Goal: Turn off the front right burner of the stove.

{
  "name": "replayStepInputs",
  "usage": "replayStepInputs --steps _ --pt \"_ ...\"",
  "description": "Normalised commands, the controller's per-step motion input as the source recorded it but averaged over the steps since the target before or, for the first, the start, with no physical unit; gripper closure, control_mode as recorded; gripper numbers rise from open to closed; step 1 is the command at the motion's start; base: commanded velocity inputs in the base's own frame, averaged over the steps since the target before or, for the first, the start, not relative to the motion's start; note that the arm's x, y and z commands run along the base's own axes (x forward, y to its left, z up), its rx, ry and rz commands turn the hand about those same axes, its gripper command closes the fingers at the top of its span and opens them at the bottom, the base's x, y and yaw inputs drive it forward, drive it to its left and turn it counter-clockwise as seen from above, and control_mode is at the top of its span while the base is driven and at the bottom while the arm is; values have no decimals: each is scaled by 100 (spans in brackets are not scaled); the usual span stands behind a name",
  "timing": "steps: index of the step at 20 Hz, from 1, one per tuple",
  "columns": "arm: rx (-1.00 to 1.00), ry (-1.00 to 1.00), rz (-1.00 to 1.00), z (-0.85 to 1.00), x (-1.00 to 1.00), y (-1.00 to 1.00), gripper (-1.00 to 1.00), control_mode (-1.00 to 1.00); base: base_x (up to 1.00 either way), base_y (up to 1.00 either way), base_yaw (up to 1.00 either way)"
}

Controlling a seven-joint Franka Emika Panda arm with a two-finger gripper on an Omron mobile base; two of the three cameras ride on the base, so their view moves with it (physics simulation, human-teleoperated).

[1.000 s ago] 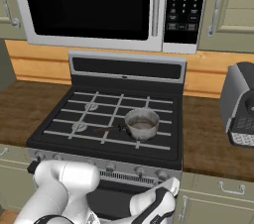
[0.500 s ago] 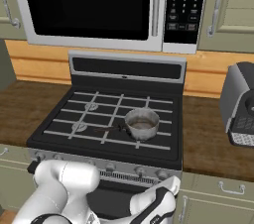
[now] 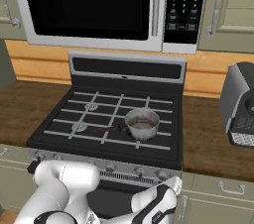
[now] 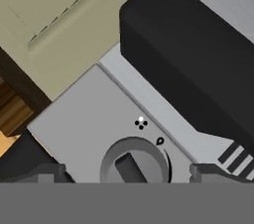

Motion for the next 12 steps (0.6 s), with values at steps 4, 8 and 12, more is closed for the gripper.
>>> replayStepInputs --steps 4,8,12 --pt "1 0 -2 0 4 16 -100 -100 0 0 0" --pt "1 0 -4 0 0 37 -100 -100 0 0 0" --pt "1 0 -5 2 3 35 -100 -100 0 0 0"
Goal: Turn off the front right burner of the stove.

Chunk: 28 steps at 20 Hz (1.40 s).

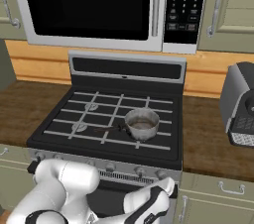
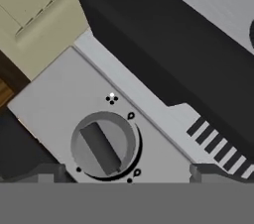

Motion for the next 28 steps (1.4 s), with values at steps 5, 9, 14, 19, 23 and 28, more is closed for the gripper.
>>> replayStepInputs --steps 5,9,14,19,23,28 --pt "3 -1 -9 15 22 0 -100 -100 0 0 0" --pt "5 0 -10 5 26 -16 -100 -100 0 0 0" --pt "6 0 -7 4 16 -27 -100 -100 0 0 0" --pt "4 -8 -1 27 4 -20 -100 -100 0 0 0" --pt "0 -18 0 56 0 -12 -100 -100 0 0 0" --pt "0 -6 -1 26 2 -1 -100 -100 0 0 0"
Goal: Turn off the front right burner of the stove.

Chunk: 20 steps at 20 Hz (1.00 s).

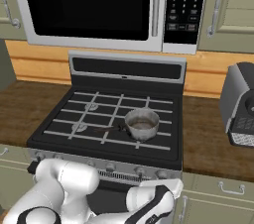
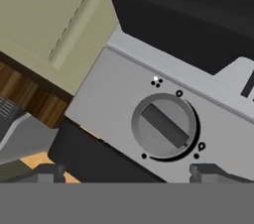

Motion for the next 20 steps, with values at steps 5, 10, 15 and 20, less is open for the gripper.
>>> replayStepInputs --steps 5,10,15,20 --pt "0 0 0 -2 16 9 -100 -100 0 0 0" --pt "0 1 0 -12 21 14 -100 -100 0 0 0" --pt "3 1 0 -42 8 1 -100 -100 0 0 0" --pt "8 0 0 -27 1 -10 -100 -100 0 0 0"
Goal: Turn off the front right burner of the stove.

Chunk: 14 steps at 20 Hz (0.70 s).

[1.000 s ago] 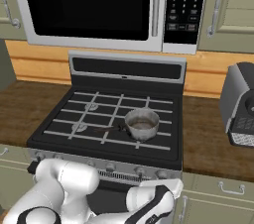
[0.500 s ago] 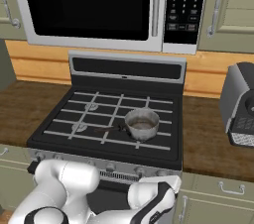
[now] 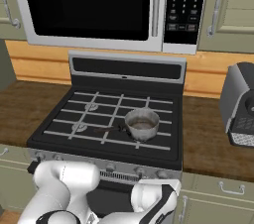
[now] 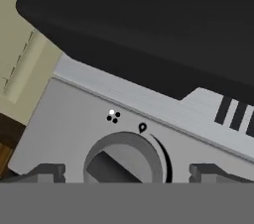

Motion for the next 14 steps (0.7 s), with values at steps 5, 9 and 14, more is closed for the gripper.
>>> replayStepInputs --steps 5,9,14 --pt "7 -1 0 0 1 -12 -100 -100 0 0 0" --pt "1 0 0 -3 7 1 100 -100 0 0 0" --pt "3 -1 0 0 1 0 100 -100 0 0 0"
